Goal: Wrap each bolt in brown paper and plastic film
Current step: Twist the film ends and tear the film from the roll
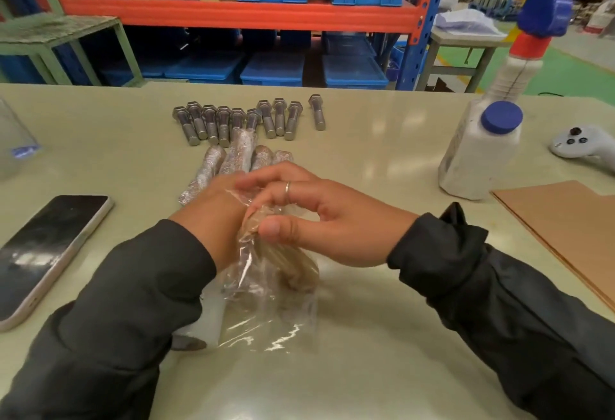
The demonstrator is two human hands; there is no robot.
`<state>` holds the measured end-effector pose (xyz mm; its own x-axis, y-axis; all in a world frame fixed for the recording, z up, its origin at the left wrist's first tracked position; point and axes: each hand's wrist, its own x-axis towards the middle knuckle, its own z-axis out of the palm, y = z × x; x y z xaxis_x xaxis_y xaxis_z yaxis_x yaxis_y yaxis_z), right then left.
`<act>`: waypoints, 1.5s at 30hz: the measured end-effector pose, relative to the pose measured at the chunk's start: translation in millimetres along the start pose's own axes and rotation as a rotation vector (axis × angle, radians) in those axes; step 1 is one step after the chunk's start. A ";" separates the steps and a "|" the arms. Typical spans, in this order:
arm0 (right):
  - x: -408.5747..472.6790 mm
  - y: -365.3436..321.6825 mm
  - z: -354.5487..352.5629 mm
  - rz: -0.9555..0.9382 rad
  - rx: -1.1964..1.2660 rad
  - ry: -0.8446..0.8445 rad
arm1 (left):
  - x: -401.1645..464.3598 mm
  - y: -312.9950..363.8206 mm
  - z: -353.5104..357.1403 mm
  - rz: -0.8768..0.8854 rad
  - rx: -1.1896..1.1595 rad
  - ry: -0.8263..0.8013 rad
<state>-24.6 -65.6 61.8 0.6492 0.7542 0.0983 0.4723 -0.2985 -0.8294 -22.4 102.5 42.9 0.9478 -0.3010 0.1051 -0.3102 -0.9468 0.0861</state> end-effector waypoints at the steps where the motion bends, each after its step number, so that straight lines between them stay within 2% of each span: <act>1: 1.5 -0.4 0.9 0.004 0.004 0.006 | -1.2 -2.2 -2.1 -0.012 0.061 0.000; 3: 3.8 -0.1 2.1 0.032 0.022 0.018 | -3.7 -13.3 -3.7 -0.092 0.125 -0.024; 5: 6.3 0.7 2.2 0.060 0.042 0.028 | -12.5 -18.1 -9.7 -0.151 0.059 -0.087; 7: 9.3 0.5 3.0 0.085 0.075 0.016 | -27.6 -20.3 -11.1 -0.168 0.022 -0.093; 11: 15.3 0.7 15.5 0.127 0.166 -0.029 | -41.4 -12.6 -1.8 -0.189 0.097 -0.167; 14: 19.2 -0.6 24.4 0.140 0.140 -0.045 | -47.1 -12.3 3.3 -0.232 0.061 -0.137; 18: 26.2 -3.2 31.8 0.169 -0.067 -0.134 | -52.3 -22.7 8.4 -0.290 -0.165 -0.070; 23: 22.2 -4.1 32.0 0.246 -0.129 -0.177 | -59.9 -20.1 10.9 -0.259 -0.382 -0.024; 27: 15.6 -3.4 27.3 0.256 -0.159 -0.179 | -63.9 -18.2 16.5 -0.226 -0.253 0.004; 32: 17.3 -4.3 28.9 0.279 -0.294 -0.197 | -70.2 -18.9 17.1 -0.351 -0.142 -0.066; 38: 18.1 -3.0 40.7 0.340 -0.580 -0.246 | -72.6 -32.0 9.6 -0.440 -0.426 0.000; 42: 12.6 0.7 51.7 0.314 -0.644 -0.125 | -73.5 -36.1 3.1 -0.493 -0.634 0.125; 45: 5.8 1.4 58.8 0.259 -0.635 -0.067 | -71.1 -36.6 -5.8 -0.508 -0.734 0.149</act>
<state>-55.3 -27.3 28.8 0.7599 0.6405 -0.1109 0.5778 -0.7437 -0.3361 -78.9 159.2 38.1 0.9798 0.1998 0.0043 0.1262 -0.6352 0.7619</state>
